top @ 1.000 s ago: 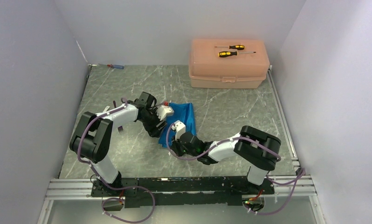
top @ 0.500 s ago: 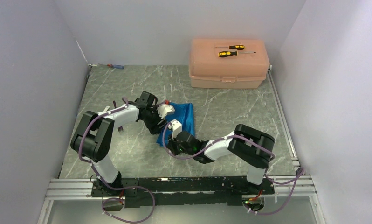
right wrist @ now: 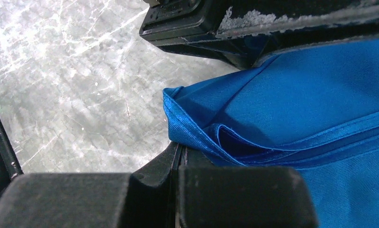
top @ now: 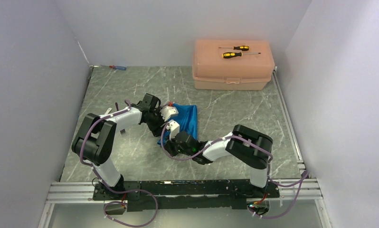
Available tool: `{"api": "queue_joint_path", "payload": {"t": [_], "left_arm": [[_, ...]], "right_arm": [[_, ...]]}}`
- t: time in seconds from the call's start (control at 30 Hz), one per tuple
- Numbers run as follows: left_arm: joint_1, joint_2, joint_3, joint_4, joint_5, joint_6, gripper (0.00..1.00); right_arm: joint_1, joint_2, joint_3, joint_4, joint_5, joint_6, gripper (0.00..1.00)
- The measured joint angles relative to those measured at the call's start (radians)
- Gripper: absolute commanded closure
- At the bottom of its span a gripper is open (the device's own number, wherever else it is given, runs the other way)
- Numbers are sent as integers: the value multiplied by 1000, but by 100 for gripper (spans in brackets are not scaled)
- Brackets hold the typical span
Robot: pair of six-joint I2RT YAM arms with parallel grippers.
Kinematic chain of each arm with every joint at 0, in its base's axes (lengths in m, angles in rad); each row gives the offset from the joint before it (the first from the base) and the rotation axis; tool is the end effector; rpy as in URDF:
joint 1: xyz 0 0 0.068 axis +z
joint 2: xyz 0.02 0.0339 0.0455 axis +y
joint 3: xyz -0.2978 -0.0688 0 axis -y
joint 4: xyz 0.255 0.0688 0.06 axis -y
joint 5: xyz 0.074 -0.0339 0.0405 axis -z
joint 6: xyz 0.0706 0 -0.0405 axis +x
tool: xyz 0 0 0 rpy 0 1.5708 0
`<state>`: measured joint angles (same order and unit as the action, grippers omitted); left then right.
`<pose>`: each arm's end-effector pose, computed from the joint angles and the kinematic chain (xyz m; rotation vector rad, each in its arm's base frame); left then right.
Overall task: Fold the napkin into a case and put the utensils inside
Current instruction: Smooth out the 2/3-rectangle-folded napkin at the center of the board.
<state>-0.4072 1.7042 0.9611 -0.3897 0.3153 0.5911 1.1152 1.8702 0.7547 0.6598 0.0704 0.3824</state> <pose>0.3107 -0.1579 0.1525 1.3536 2.2864 -0.3661 0.1820 0.3602 0.1319 -0.7220 2.0126 0.8523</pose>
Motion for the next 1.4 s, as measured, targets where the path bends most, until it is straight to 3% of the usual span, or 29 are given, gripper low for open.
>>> {"api": "queue_joint_path", "payload": {"t": [0.07, 0.17, 0.2, 0.5, 0.63, 0.87, 1.4], "left_arm": [[0, 0, 0, 0, -1, 0, 30], [-2, 0, 4, -5, -7, -5, 30], [-2, 0, 6, -8, -8, -7, 30], [11, 0, 26, -63, -18, -32, 28], [27, -18, 28, -130, -26, -39, 27], [49, -43, 18, -228, -36, -47, 29], [34, -39, 16, -224, -69, -49, 31]], "right_arm": [[0, -5, 0, -4, -2, -1, 97], [-6, -65, -33, -29, -1, -2, 78], [-9, -107, -56, -40, 0, -3, 76], [-31, -477, -240, -195, 126, -6, 77], [-124, -558, -313, -274, 146, 61, 83], [-171, -472, -312, -389, 126, 143, 87], [-171, -369, -256, -327, 25, 224, 89]]}}
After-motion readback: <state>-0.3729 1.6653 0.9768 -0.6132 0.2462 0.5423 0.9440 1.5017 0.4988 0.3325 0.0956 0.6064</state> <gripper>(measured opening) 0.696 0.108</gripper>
